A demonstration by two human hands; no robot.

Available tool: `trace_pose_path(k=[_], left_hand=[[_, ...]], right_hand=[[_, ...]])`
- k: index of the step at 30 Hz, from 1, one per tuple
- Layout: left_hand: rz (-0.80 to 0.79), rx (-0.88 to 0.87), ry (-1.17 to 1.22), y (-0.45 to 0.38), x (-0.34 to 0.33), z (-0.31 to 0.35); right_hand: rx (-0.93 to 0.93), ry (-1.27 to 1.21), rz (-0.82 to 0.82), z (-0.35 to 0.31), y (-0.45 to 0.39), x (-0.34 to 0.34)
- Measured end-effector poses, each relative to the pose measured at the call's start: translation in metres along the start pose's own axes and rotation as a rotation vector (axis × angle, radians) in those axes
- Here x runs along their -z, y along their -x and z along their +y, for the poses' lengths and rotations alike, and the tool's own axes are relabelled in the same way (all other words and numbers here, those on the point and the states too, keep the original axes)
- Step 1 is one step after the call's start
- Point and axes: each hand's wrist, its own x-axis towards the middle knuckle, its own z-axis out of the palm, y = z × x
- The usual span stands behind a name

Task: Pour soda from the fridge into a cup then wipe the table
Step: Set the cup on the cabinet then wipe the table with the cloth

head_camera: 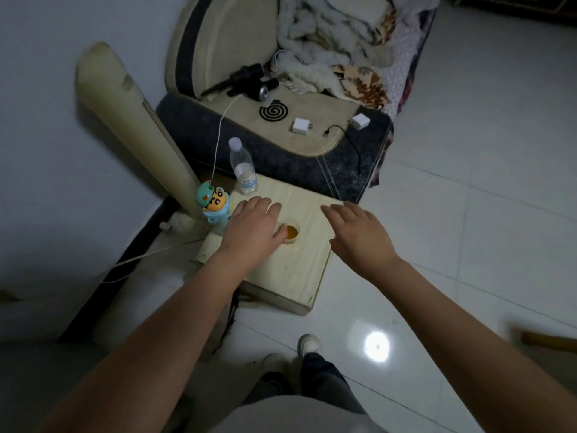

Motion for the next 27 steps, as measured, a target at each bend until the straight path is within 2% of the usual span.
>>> trace_pose_path(k=[11,20,27], left_hand=[[-0.025,-0.309,-0.021,0.033,0.007,0.043],[-0.081,-0.623,-0.016,0.07,-0.012,0.127],[-0.125,-0.838,-0.013,0.129,-0.031,0.208]], right_hand=[[-0.402,-0.098,0.165,-0.023,0.108,-0.002],[-0.798,-0.163,0.24,-0.029,0.248,-0.025],[-1.087,-0.176,0.251,-0.048,0.376,-0.048]])
